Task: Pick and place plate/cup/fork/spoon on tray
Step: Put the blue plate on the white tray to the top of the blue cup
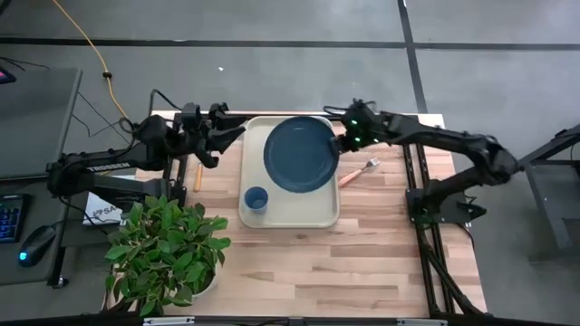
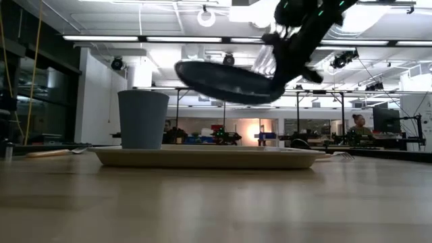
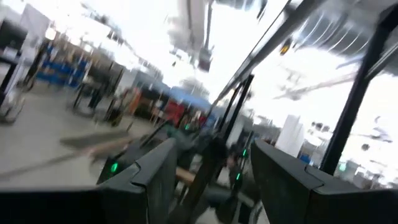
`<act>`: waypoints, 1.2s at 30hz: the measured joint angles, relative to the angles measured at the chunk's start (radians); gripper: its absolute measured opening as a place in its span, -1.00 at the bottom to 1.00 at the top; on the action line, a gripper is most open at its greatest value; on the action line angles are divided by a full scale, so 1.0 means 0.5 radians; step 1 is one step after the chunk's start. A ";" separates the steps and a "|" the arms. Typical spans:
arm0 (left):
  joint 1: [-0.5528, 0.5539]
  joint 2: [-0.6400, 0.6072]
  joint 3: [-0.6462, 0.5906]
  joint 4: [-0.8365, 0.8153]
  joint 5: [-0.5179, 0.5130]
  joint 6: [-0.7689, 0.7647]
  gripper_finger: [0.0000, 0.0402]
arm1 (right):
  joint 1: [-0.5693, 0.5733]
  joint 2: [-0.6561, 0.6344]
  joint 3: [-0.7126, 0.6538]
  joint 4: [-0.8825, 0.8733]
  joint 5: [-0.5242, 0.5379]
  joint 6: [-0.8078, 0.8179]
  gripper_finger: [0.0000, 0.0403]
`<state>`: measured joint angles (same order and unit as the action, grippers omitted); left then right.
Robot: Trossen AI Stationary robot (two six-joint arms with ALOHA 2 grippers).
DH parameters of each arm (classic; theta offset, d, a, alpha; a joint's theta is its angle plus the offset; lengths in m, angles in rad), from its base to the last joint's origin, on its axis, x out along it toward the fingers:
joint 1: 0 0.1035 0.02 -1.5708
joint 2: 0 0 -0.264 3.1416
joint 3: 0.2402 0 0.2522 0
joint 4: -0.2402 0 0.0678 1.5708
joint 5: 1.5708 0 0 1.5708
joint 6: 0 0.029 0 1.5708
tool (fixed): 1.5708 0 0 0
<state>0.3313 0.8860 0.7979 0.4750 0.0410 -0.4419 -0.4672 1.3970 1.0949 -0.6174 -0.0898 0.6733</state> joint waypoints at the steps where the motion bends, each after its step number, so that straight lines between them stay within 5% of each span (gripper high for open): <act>1: 0.000 -0.001 0.000 0.047 0.000 -0.001 -0.06 | -0.022 0.081 0.007 0.025 -0.023 0.000 -1.00; 16: 0.000 -0.002 0.001 0.181 0.000 0.000 -0.06 | -0.117 0.778 0.007 0.415 -0.184 0.345 -1.00; 36: 0.000 0.000 0.001 0.182 0.000 0.000 -0.06 | -0.035 0.837 0.007 0.421 -0.281 0.540 -1.00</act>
<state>0.3313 0.8860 0.7982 0.5659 0.0410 -0.4419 -0.4849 1.8153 1.0985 -0.4067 -0.2302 0.9434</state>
